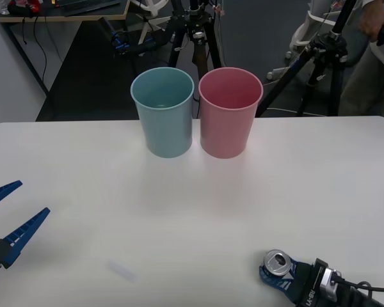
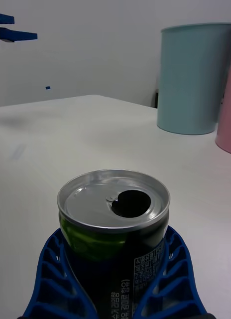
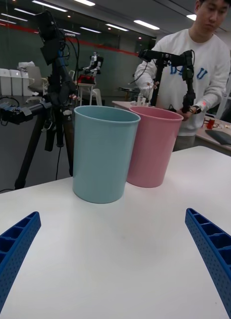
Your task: Grasp the object on the table and drop it into the matching bin: aluminum can to the light blue bin, PET bottle to the pink bin.
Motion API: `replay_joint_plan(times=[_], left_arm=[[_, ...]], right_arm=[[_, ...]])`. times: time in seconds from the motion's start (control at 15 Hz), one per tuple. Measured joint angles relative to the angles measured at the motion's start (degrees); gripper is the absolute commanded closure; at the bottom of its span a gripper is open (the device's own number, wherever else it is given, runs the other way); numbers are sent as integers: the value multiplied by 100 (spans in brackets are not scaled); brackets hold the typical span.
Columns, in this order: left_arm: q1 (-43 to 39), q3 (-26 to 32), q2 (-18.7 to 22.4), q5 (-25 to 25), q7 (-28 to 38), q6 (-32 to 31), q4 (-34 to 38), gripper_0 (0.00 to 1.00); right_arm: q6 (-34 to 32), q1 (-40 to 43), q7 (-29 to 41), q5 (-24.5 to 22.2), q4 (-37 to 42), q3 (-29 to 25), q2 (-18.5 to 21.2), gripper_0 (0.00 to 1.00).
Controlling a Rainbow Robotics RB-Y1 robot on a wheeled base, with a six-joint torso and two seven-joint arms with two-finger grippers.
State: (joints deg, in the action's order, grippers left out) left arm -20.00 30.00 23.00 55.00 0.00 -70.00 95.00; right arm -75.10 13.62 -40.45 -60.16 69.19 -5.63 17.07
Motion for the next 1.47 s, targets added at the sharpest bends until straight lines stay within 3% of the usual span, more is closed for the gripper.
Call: replay_joint_plan(times=[0.27,0.67,1.13,1.47], left_arm=[[0,0,0,0,0,0,0,0],[0,0,0,0,0,0,0,0],[0,0,0,0,0,0,0,0],[0,0,0,0,0,0,0,0]], right_arm=[[-19,130,172,53,412,-51,47,100],[368,350,1107,106,1795,-25,43,100],[1558,536,2325,-14,3562,137,78,100],[2634,327,3292,-493,4433,524,103,100]])
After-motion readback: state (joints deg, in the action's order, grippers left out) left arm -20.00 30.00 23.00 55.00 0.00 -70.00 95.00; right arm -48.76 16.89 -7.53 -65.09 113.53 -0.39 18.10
